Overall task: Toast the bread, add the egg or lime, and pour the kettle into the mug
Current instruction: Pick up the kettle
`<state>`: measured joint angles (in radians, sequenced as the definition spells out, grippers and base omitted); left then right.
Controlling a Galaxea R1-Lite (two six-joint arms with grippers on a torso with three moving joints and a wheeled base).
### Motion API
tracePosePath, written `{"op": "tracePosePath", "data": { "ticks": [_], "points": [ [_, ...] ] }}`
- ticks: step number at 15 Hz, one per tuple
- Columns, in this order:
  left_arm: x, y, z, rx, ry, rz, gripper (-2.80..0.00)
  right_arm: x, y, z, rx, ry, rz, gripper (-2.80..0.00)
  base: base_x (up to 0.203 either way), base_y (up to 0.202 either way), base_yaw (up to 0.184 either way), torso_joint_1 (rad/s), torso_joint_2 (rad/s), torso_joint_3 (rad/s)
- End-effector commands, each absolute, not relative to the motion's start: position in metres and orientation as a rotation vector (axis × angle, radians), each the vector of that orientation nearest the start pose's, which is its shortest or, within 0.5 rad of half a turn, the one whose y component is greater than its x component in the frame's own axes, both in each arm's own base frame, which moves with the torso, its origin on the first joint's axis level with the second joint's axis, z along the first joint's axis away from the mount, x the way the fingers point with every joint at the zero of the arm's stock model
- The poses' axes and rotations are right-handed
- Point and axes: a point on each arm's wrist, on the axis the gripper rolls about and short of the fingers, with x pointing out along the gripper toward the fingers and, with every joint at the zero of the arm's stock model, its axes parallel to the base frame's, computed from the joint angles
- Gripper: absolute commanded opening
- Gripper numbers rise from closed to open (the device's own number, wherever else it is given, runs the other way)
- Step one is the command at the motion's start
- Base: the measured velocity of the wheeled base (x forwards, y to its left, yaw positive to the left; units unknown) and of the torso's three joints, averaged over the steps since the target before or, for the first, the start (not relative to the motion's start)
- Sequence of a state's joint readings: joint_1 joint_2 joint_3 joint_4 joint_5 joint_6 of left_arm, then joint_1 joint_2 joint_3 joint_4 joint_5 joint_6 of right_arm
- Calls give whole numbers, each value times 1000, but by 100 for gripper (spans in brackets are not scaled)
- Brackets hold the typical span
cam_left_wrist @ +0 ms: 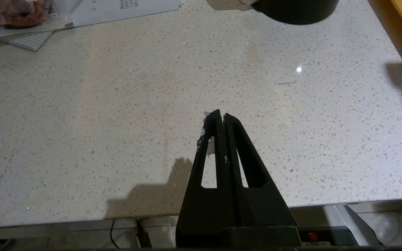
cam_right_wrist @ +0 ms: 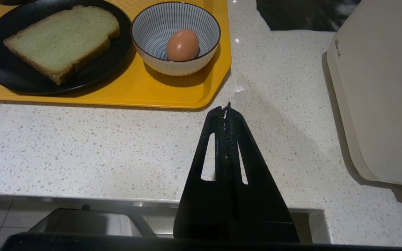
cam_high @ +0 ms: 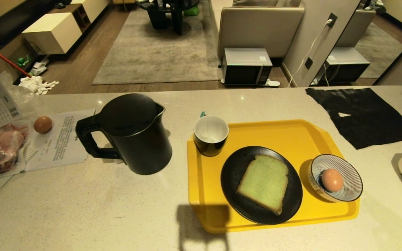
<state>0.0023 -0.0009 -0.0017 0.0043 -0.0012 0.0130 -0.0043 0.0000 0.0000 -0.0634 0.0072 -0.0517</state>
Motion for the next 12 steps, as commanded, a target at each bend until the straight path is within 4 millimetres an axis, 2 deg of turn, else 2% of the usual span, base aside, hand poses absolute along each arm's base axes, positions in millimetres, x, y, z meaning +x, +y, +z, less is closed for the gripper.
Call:
{"op": "tracePosePath", "data": {
  "ticks": [1,3,5,6,9,12],
  "points": [
    [-23,0,76,14,0,5,-280,-21,0,74,-52,-35,3,-280,0,0,0,0,0,0],
    [-24,0,81,27,-13,10,-280,-21,0,74,-52,-35,2,-280,0,0,0,0,0,0],
    [-25,0,108,30,-1,5,-280,-21,0,74,-52,-35,2,-280,0,0,0,0,0,0],
    [-19,0,123,31,44,0,-280,-21,0,74,-52,-35,2,-280,0,0,0,0,0,0],
    [14,0,166,34,177,-17,-280,-21,0,75,-52,-36,2,-280,0,0,0,0,0,0],
    [53,-1,197,34,269,-53,-280,-21,0,74,-52,-35,3,-280,0,0,0,0,0,0]
  ]
}}
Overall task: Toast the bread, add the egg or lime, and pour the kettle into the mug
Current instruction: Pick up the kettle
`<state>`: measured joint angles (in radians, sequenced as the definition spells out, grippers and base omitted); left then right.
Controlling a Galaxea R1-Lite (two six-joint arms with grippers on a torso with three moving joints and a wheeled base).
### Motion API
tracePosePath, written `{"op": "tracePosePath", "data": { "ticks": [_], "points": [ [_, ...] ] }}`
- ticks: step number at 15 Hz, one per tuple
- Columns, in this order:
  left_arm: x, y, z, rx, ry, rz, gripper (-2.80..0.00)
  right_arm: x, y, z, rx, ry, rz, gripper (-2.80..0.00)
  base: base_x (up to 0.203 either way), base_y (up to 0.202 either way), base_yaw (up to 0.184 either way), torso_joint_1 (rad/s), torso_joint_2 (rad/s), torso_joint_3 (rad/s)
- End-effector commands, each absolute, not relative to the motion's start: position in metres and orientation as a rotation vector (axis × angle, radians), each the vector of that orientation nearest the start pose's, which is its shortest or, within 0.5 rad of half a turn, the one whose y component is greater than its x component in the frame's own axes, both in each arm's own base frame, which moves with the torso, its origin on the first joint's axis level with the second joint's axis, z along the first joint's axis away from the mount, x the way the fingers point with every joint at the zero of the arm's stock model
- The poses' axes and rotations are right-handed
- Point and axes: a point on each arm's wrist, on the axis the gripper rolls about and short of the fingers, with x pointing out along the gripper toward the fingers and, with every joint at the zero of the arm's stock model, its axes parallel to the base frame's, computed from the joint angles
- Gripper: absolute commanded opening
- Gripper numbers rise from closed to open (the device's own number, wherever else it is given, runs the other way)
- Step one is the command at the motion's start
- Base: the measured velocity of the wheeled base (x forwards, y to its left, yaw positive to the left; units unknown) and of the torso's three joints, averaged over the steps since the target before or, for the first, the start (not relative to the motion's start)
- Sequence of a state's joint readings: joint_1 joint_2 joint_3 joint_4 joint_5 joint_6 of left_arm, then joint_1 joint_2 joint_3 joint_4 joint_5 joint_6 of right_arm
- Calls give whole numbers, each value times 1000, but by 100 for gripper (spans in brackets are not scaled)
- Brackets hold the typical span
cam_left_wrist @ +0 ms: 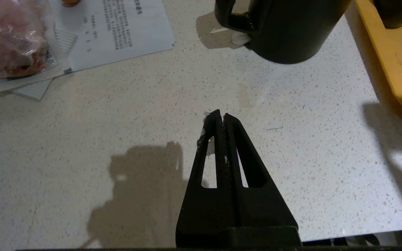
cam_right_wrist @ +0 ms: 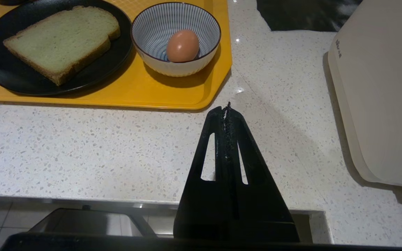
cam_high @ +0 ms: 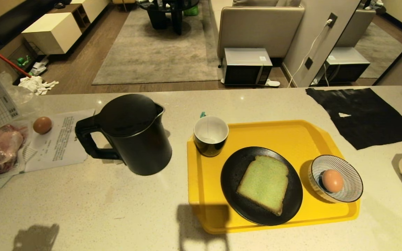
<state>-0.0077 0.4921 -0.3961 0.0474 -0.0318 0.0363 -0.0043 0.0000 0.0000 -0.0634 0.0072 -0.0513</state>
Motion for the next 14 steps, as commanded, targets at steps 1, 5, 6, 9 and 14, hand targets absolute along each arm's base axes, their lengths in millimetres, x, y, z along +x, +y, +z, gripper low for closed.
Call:
{"op": "tracePosePath", "data": {
  "ticks": [1,5,6,9,14],
  "points": [
    [65,-2,200,46,300,-64,-280,-21,0,75,-52,-36,2,-280,0,0,0,0,0,0],
    [110,-2,201,130,344,-90,-280,-21,0,74,-52,-35,2,-280,0,0,0,0,0,0],
    [119,-3,199,139,356,-95,-280,-21,0,74,-52,-35,4,-280,0,0,0,0,0,0],
    [134,-4,195,162,357,-107,-280,-21,0,74,-52,-35,4,-280,0,0,0,0,0,0],
    [145,-6,203,172,338,-121,0,-21,0,75,-52,-37,2,-280,0,0,0,0,0,0]
  ]
}}
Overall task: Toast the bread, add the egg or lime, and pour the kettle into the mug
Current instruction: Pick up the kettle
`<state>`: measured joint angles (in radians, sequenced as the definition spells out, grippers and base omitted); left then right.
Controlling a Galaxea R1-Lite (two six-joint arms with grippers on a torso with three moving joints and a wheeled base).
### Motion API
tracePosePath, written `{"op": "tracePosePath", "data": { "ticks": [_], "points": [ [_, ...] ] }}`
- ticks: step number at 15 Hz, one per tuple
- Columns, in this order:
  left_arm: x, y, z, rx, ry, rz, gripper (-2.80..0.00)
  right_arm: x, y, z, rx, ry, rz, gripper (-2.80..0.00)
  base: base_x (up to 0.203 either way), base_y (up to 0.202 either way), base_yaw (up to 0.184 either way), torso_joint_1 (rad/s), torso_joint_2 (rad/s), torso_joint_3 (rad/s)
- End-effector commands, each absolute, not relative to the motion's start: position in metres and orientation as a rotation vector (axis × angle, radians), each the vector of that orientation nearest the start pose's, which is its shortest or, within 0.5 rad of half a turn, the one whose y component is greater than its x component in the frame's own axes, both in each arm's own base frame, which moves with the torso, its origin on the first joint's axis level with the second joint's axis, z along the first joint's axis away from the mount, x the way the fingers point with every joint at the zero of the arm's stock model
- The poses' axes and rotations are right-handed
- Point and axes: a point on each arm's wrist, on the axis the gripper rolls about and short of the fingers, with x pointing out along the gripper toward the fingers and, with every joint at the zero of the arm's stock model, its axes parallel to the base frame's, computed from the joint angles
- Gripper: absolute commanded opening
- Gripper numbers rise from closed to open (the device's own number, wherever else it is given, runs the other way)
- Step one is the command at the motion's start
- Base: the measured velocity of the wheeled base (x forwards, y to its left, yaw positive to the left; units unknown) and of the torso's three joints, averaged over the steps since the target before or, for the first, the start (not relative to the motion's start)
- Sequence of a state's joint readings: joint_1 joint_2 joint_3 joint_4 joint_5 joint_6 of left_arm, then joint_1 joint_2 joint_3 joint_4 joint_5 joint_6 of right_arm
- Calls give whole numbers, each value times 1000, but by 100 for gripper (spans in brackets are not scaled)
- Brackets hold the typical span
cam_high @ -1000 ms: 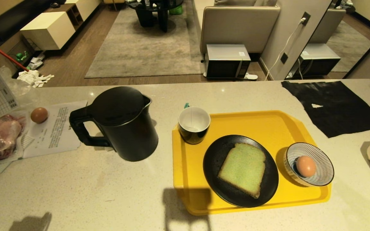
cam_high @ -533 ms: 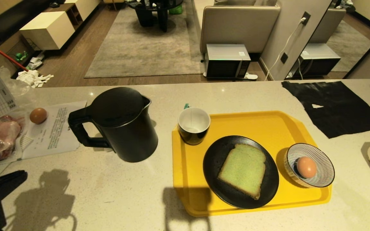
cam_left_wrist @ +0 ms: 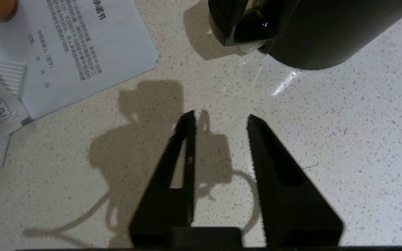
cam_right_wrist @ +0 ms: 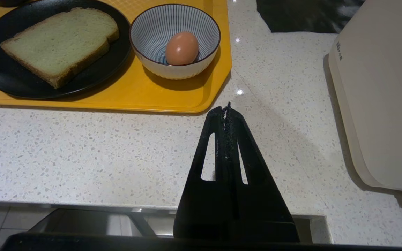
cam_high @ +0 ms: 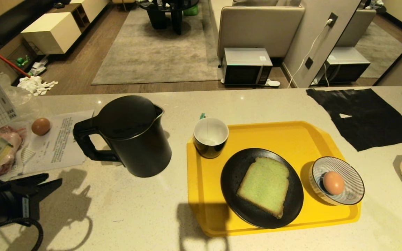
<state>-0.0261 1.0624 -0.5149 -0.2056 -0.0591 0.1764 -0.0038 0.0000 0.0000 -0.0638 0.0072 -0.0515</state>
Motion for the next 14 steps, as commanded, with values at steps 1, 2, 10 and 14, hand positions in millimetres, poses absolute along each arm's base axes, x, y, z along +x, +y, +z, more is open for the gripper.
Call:
{"op": "tracePosePath", "data": {
  "ticks": [1,2,10,14],
  "points": [
    [146,-7,207,174,325,-124,0,-21,0,74,-52,-35,4,-280,0,0,0,0,0,0],
    [149,-8,209,179,321,-113,0,-21,0,74,-52,-35,2,-280,0,0,0,0,0,0],
    [196,-35,209,188,269,117,0,-21,0,75,-52,-37,2,-280,0,0,0,0,0,0],
    [205,-45,216,134,236,89,0,-21,0,74,-52,-35,3,-280,0,0,0,0,0,0]
  ]
}}
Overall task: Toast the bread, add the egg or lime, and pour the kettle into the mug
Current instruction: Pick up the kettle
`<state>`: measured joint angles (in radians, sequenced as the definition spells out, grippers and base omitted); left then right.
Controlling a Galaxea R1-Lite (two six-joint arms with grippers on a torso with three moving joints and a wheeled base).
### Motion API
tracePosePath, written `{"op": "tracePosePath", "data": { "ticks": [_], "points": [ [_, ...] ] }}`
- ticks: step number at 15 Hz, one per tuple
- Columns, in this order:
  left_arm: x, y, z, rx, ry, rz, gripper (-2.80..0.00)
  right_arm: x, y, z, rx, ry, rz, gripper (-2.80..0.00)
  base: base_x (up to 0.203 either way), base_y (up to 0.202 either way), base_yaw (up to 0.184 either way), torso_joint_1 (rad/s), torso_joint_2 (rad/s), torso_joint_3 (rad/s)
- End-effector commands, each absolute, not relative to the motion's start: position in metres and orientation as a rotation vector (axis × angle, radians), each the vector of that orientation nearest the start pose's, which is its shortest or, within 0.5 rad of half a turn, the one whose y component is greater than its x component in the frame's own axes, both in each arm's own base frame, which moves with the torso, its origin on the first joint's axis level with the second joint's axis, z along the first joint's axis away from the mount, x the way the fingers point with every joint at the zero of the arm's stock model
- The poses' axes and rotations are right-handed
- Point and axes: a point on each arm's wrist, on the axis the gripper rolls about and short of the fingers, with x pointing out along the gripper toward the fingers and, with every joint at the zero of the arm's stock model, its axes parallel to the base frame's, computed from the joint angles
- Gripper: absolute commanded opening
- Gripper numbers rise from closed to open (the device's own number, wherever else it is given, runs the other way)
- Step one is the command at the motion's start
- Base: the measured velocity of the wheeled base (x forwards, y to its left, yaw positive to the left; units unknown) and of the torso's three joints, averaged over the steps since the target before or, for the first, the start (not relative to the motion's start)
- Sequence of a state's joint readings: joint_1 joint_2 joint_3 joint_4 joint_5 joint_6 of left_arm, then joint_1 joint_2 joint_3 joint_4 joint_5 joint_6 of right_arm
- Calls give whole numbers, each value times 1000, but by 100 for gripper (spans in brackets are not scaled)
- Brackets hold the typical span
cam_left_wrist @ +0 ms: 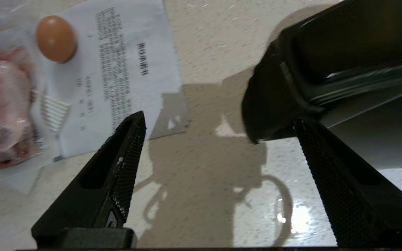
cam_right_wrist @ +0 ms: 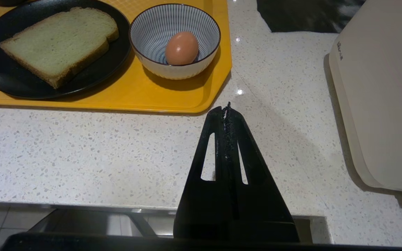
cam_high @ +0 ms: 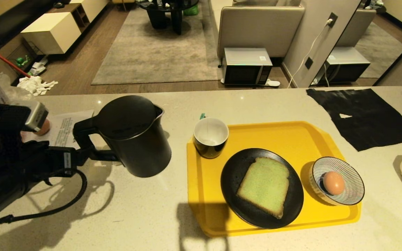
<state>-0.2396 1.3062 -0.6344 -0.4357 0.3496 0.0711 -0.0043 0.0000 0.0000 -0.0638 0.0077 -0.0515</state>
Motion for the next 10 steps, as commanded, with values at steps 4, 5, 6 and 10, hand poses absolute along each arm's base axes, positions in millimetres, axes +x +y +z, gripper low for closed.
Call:
{"op": "tracePosePath", "data": {
  "ticks": [4,5,6,10],
  "points": [
    [203,-52,214,134,239,50,0,-21,0,74,-52,-35,2,-280,0,0,0,0,0,0],
    [203,-53,214,135,240,47,0,-21,0,74,-52,-35,4,-280,0,0,0,0,0,0],
    [202,-52,213,137,239,45,0,-21,0,75,-52,-36,2,-280,0,0,0,0,0,0],
    [201,-46,211,186,207,47,0,-21,0,74,-52,-35,3,-280,0,0,0,0,0,0]
  ]
}}
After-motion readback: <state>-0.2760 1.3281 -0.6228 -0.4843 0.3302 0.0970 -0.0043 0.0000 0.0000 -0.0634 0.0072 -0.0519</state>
